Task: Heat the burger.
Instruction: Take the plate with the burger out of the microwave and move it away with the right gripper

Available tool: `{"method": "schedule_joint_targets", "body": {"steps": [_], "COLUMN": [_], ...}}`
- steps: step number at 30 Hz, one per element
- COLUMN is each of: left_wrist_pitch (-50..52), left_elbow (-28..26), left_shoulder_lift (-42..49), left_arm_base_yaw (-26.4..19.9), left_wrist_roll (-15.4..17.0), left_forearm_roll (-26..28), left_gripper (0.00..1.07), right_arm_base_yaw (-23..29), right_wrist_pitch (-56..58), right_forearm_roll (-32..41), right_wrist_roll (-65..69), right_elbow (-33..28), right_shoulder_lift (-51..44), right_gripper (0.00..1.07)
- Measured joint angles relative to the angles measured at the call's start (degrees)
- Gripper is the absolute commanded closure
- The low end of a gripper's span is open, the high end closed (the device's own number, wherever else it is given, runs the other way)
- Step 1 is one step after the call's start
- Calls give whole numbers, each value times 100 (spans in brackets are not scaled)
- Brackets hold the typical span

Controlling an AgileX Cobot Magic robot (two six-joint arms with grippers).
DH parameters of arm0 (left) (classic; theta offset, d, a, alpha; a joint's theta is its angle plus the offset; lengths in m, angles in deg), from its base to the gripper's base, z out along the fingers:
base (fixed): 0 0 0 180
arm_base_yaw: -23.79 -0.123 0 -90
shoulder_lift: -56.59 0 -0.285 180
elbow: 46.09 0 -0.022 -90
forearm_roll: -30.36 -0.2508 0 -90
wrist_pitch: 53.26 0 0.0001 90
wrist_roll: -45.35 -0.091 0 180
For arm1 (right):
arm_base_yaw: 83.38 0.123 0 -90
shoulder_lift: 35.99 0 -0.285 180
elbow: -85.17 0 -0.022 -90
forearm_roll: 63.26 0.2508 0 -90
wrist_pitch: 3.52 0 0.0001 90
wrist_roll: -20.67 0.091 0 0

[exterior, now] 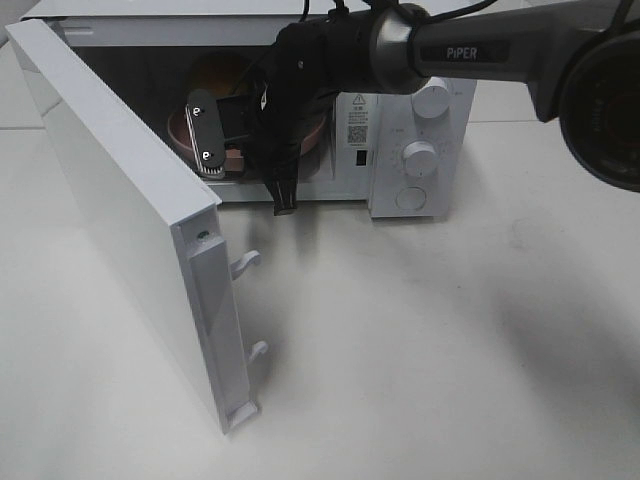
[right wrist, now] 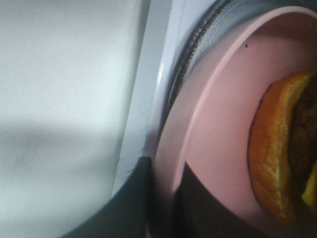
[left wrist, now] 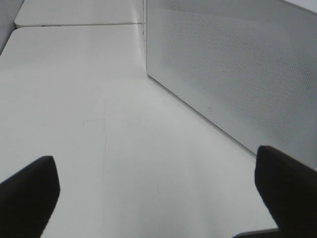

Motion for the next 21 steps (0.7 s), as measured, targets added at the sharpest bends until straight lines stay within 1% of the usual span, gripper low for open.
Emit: {"method": "schedule_joint_targets", "body": {"steps": [5, 7, 10, 11, 13, 15, 18, 20, 21], "left_wrist_pitch": [0, 0, 0, 0, 0, 0, 0, 0, 0], "left_elbow": [0, 0, 0, 0, 0, 0, 0, 0, 0], "left_shoulder_lift": [0, 0, 0, 0, 0, 0, 0, 0, 0], "left_arm_base_yaw": [0, 0, 0, 0, 0, 0, 0, 0, 0], "left_wrist_roll": [0, 0, 0, 0, 0, 0, 0, 0, 0], "left_forearm_roll": [0, 0, 0, 0, 0, 0, 0, 0, 0], "left_gripper": [6, 6, 6, 6, 6, 6, 6, 6, 6], "right_arm_base_yaw": [0, -17, -17, -29, -34, -34, -34, -34, -34], "right_wrist_pitch": [86, 57, 23, -80, -120, -298, -332, -567, -567], "right_forearm_roll": [103, 304, 344, 430, 481, 705, 745, 934, 934], "right_wrist_roll": [-258, -722, -871, -1100, -1226, -1610, -1684, -1925, -1925], "right_elbow": [-138, -435, -544, -751, -837, -1180, -1266, -1627, -1627], "right_shoulder_lift": [-206, -418, -487, -607, -659, -882, -940, -1175, -1175], "right_gripper": [107, 107, 107, 107, 107, 107, 107, 107, 107]}}
